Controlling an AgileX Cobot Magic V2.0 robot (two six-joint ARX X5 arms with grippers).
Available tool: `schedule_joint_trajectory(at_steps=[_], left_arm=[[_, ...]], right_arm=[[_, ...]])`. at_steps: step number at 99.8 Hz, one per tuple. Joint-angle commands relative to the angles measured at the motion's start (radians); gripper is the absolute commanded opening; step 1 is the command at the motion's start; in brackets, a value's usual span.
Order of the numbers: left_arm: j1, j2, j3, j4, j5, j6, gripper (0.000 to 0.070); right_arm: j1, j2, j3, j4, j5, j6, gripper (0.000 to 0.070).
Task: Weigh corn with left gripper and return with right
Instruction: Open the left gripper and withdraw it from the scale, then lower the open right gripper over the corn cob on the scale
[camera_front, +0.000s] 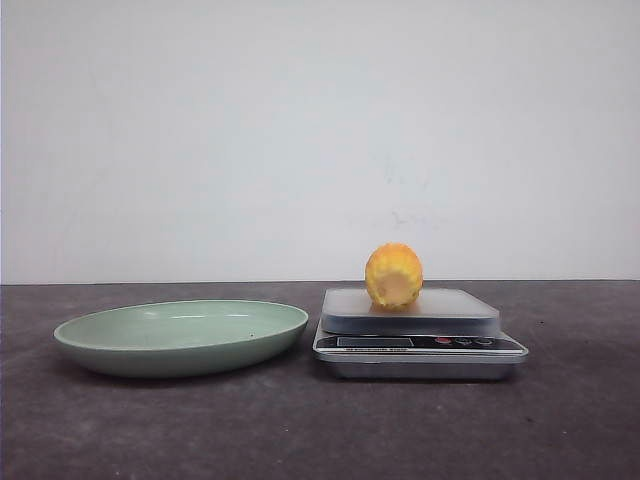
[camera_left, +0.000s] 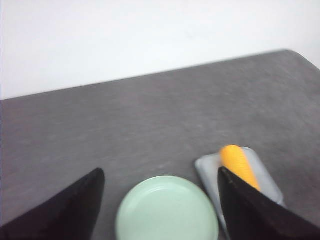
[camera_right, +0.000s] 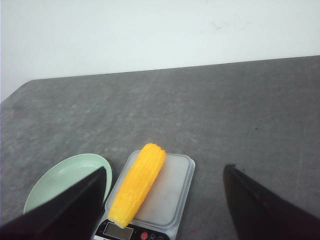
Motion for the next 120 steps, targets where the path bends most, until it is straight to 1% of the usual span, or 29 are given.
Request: schedule_joint_trajectory(at_steps=[1, 13, 21, 28, 37, 57, 70, 81, 95, 107, 120], left_arm=[[-0.008, -0.041, 0.016, -0.038, -0.034, -0.041, 0.0435], [-0.008, -0.146, 0.014, -0.143, -0.102, -0.086, 0.0434], [-0.008, -0.202, 0.014, -0.237, -0.143, -0.115, 0.0434], [-0.008, -0.246, 0.013, -0.328, -0.158, -0.154, 0.0434], [-0.008, -0.297, 0.006, -0.395, -0.169, -0.190, 0.0434], [-0.007, -0.436, -0.060, -0.412, -0.174, -0.231, 0.0434], [0.003, -0.514, -0.100, -0.412, -0.170, -0.253, 0.0432], [0.038, -0.558, -0.120, -0.414, -0.162, -0.259, 0.0432], [0.125, -0.585, -0.121, -0.414, -0.078, -0.255, 0.0432], [0.233, -0.596, -0.121, -0.413, 0.023, -0.214, 0.0432], [0.368, -0.607, -0.122, -0.412, 0.168, -0.166, 0.0432]], right_arm=[[0.012, 0.004, 0.019, 0.010, -0.003, -0.014, 0.0465], [0.038, 0.005, 0.019, 0.011, -0.003, -0.012, 0.0465], [0.059, 0.009, 0.019, 0.016, -0.003, -0.007, 0.0465], [0.081, 0.019, 0.019, 0.025, -0.002, -0.006, 0.0465], [0.109, 0.040, 0.019, 0.027, 0.001, -0.006, 0.0465], [0.181, 0.110, 0.019, 0.037, 0.036, -0.007, 0.0466], [0.230, 0.145, 0.019, 0.095, 0.082, -0.006, 0.0465], [0.269, 0.182, 0.019, 0.151, 0.088, 0.003, 0.0465], [0.318, 0.251, 0.019, 0.184, 0.123, 0.003, 0.0466], [0.354, 0.320, 0.019, 0.205, 0.146, 0.004, 0.0472], [0.390, 0.386, 0.019, 0.237, 0.194, 0.004, 0.0476]])
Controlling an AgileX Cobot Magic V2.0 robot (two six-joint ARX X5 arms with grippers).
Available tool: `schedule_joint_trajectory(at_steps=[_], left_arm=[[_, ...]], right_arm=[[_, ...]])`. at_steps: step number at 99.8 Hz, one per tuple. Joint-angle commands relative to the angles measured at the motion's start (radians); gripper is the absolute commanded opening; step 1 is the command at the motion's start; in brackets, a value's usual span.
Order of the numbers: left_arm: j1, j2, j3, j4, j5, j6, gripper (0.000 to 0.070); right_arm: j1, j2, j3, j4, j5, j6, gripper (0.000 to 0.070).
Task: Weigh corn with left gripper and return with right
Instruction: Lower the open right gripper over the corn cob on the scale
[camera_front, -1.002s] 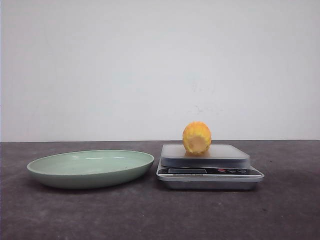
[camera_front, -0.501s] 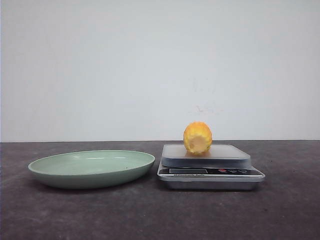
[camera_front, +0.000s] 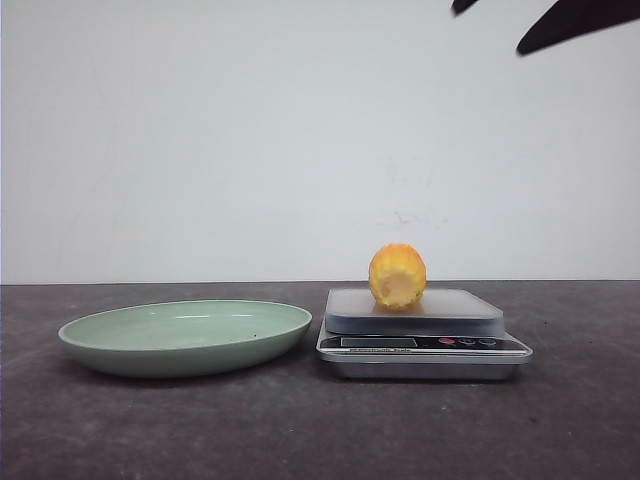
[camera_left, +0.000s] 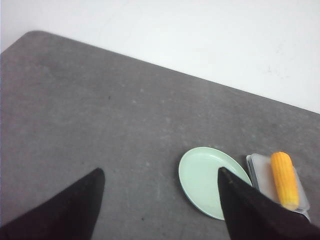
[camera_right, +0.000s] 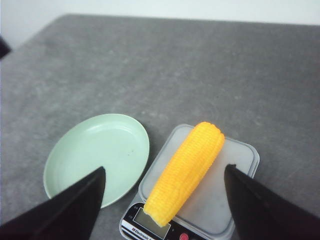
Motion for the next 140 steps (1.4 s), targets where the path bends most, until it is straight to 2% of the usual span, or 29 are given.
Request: schedule_joint_trajectory(at_steps=[1, 17, 36, 50, 73, 92, 112, 140], left_arm=[[0.059, -0.006, 0.013, -0.021, 0.080, 0.054, 0.0432], [0.218, -0.025, 0.012, -0.018, 0.221, 0.146, 0.0432], [0.316, -0.043, 0.011, -0.019, 0.274, 0.216, 0.0432], [0.319, -0.043, 0.011, -0.019, 0.275, 0.215, 0.0432], [0.320, -0.043, 0.011, -0.018, 0.264, 0.199, 0.0432], [0.320, -0.043, 0.011, -0.019, 0.167, 0.219, 0.0431], [0.320, -0.043, 0.011, -0.019, 0.164, 0.248, 0.0431], [0.320, -0.043, 0.011, -0.023, 0.165, 0.248, 0.0431]], right_arm=[[0.020, 0.033, 0.017, 0.029, 0.021, 0.002, 0.0477], [0.050, 0.131, 0.017, 0.091, 0.040, 0.003, 0.0490], [0.070, 0.267, 0.017, 0.154, 0.068, 0.020, 0.0490], [0.071, 0.362, 0.017, 0.184, 0.113, 0.031, 0.0490], [0.072, 0.465, 0.017, 0.224, 0.141, 0.050, 0.0495], [0.076, 0.513, 0.018, 0.260, 0.143, 0.066, 0.0495], [0.076, 0.542, 0.018, 0.275, 0.140, 0.095, 0.0494], [0.081, 0.574, 0.018, 0.281, 0.138, 0.125, 0.0493]])
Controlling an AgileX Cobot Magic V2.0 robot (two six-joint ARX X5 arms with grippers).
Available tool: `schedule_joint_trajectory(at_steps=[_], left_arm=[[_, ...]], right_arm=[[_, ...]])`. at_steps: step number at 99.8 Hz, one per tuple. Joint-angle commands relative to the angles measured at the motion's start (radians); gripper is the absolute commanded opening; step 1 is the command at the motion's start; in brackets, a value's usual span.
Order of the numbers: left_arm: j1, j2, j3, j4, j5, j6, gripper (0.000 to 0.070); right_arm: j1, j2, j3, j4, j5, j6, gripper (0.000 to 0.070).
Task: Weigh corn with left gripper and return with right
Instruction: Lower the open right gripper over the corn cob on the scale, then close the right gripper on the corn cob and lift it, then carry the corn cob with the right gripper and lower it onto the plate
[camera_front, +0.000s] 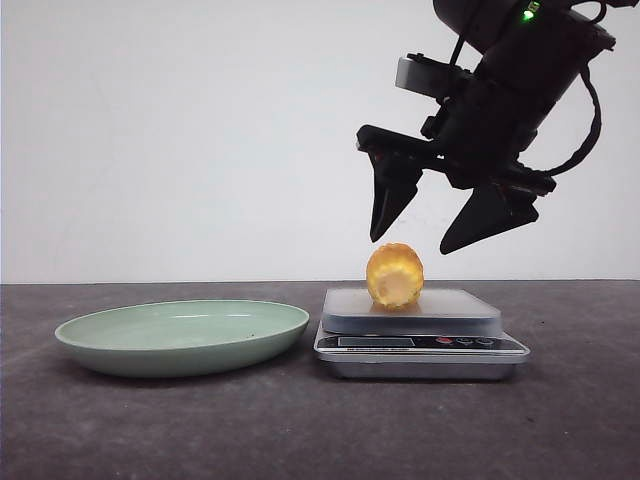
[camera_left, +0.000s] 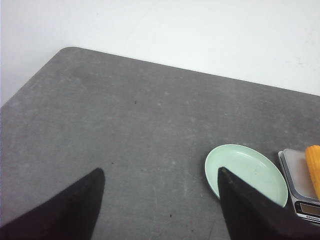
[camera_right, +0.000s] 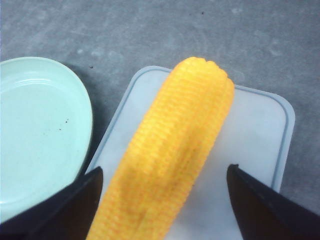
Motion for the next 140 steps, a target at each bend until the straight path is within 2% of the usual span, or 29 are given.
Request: schedule_joint_trajectory(at_steps=[1, 21, 26, 38, 54, 80, 96, 105, 118, 140], left_arm=[[0.000, -0.001, 0.014, -0.023, -0.004, 0.010, 0.0431], [0.000, -0.001, 0.014, -0.025, -0.004, 0.010, 0.0431], [0.000, 0.000, 0.014, -0.025, -0.003, 0.010, 0.0431], [0.000, -0.001, 0.014, -0.025, -0.003, 0.010, 0.0431], [0.000, -0.001, 0.014, -0.025, -0.003, 0.010, 0.0431], [0.000, -0.001, 0.014, -0.025, 0.000, 0.008, 0.0431], [0.000, 0.000, 0.014, -0.025, 0.000, 0.008, 0.0431], [0.000, -0.001, 0.014, -0.025, 0.000, 0.008, 0.0431], [0.000, 0.000, 0.014, -0.025, 0.000, 0.004, 0.0431], [0.000, -0.001, 0.014, -0.024, 0.000, 0.003, 0.0431]], right_arm=[[0.013, 0.032, 0.018, 0.008, 0.000, 0.029, 0.0493], [0.021, 0.072, 0.021, 0.008, -0.004, 0.034, 0.0492], [0.023, 0.074, 0.021, 0.008, -0.001, 0.038, 0.0464], [0.026, 0.076, 0.021, 0.008, 0.001, 0.038, 0.0293], [0.029, 0.076, 0.021, 0.007, 0.000, 0.040, 0.0000], [0.036, 0.064, 0.039, 0.012, 0.002, 0.055, 0.0000], [0.057, 0.006, 0.114, -0.067, 0.006, -0.004, 0.0000], [0.080, -0.025, 0.177, -0.140, 0.002, -0.005, 0.0000], [0.132, -0.030, 0.268, -0.181, 0.001, -0.016, 0.0000], [0.269, -0.012, 0.319, -0.085, 0.049, 0.000, 0.0000]])
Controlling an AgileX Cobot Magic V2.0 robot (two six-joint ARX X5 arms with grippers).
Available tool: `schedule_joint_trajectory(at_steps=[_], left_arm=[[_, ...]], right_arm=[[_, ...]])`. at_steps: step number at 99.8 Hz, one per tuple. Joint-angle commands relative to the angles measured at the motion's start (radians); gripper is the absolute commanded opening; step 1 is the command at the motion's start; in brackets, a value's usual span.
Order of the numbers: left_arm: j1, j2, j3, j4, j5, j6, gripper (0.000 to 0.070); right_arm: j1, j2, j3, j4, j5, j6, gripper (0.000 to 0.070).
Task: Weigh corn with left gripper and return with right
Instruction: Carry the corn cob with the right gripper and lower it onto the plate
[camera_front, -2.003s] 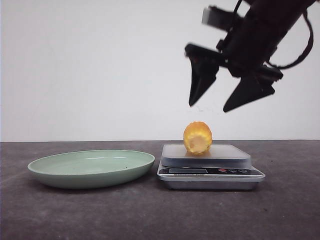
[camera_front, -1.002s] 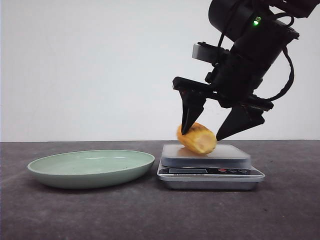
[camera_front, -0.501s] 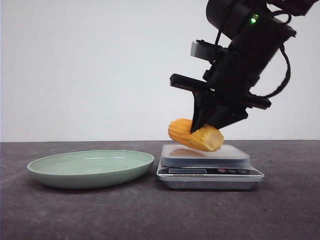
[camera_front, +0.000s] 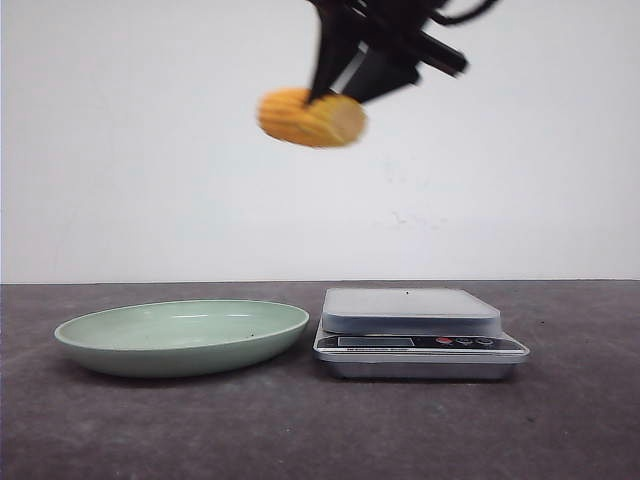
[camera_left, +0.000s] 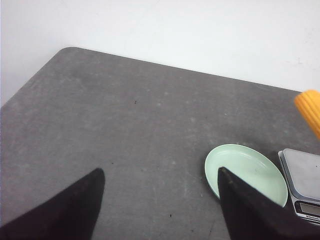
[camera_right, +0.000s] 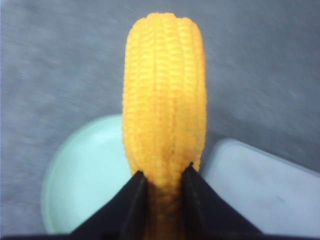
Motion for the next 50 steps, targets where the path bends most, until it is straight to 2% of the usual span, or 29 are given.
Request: schedule_joint_trajectory(at_steps=[1, 23, 50], left_arm=[[0.000, 0.000, 0.014, -0.024, -0.002, 0.003, 0.0431], [0.000, 0.000, 0.014, -0.025, -0.001, 0.002, 0.0431], [0.000, 0.000, 0.014, -0.025, 0.000, -0.002, 0.0431]], right_arm=[[0.046, 0.030, 0.023, 0.047, 0.021, 0.005, 0.0000], [0.126, 0.100, 0.023, 0.127, 0.052, 0.017, 0.0000], [0.129, 0.233, 0.023, 0.178, 0.057, 0.038, 0.0000]])
